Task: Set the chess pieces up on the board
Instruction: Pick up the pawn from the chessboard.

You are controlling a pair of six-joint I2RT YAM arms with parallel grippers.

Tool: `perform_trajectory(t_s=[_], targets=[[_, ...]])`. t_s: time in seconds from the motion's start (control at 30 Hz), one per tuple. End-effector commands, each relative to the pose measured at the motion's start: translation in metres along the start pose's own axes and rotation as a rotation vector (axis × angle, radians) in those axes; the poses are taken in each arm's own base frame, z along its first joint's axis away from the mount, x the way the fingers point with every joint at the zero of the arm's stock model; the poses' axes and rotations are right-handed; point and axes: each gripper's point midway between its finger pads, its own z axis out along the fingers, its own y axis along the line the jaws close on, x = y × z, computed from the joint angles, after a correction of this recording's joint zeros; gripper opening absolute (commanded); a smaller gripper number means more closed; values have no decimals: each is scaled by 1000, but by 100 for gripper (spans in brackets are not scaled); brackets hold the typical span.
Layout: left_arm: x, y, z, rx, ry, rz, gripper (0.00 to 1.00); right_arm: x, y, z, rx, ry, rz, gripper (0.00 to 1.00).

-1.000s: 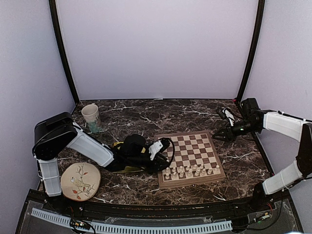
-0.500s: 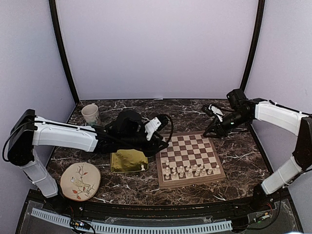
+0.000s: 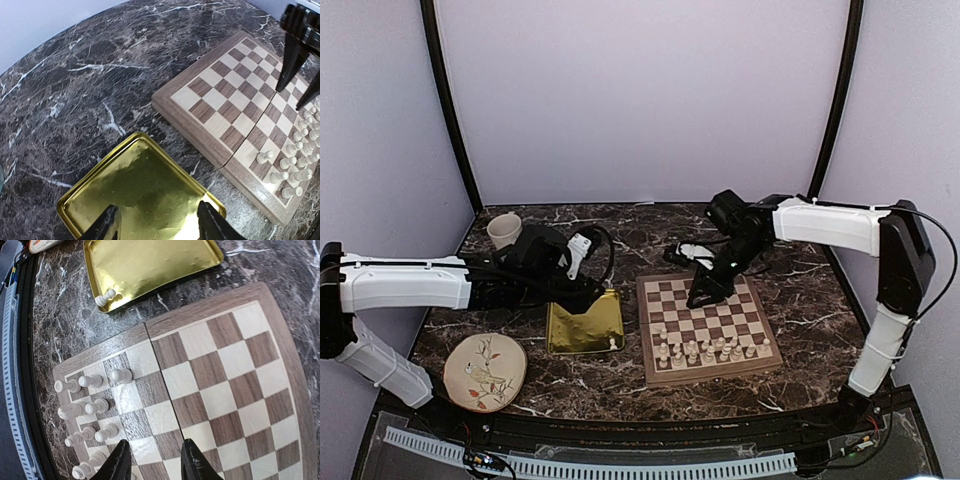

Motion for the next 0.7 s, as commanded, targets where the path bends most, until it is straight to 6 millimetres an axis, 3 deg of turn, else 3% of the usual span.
perform_trajectory(t_s=[0.0,0.2,0.4,0.67], targets=[[21,25,-4,-96,56,-113,54,-7,18,19,-25,81,-38,34],[27,34,-5,-112,49,-162,54,-10,32,47,-43,151,-76,34],[30,34,-5,-97,40,-185,54,-15,38,61,-39,179,-113,35],[35,34,-5,-90,43,-204,54,-20,40,75,-36,202,-111,29]])
